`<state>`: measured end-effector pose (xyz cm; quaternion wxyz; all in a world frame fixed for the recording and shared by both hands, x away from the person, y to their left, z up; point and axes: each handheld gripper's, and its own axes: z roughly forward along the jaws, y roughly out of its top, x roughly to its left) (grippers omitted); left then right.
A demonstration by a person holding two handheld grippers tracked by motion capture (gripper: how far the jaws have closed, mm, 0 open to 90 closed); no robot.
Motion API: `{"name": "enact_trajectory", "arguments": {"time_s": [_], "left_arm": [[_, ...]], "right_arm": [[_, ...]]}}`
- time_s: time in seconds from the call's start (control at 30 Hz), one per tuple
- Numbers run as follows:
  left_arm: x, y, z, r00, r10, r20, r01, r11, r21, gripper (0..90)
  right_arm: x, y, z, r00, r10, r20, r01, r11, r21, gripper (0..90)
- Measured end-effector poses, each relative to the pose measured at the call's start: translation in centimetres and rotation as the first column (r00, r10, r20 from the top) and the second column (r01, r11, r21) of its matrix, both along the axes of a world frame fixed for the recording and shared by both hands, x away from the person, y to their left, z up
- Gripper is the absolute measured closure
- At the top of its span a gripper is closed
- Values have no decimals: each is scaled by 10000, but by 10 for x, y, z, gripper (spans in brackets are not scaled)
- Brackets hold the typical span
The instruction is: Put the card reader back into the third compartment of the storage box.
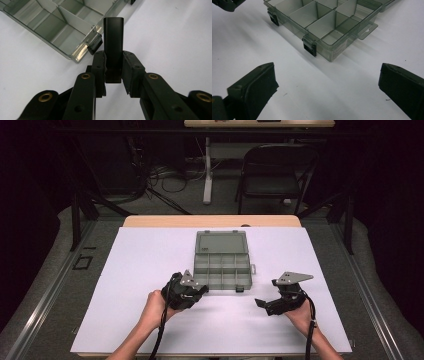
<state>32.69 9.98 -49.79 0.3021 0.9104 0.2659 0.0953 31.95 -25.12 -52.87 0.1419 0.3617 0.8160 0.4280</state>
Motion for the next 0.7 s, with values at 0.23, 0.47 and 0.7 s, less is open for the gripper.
{"name": "enact_trajectory", "arguments": {"time_s": [0.23,0.47,0.7], "left_arm": [[3,0,3,9998,96,152,-93,9998,-193,728],[10,1,9,9993,192,307,-181,9992,-369,729],[15,-2,13,9989,208,430,-190,9989,-423,728]], "right_arm": [[-1,1,1,10000,26,89,-26,10000,-47,8],[-1,0,1,9999,4,124,-4,10000,22,8],[-1,0,2,9998,-26,215,25,10000,70,8]]}}
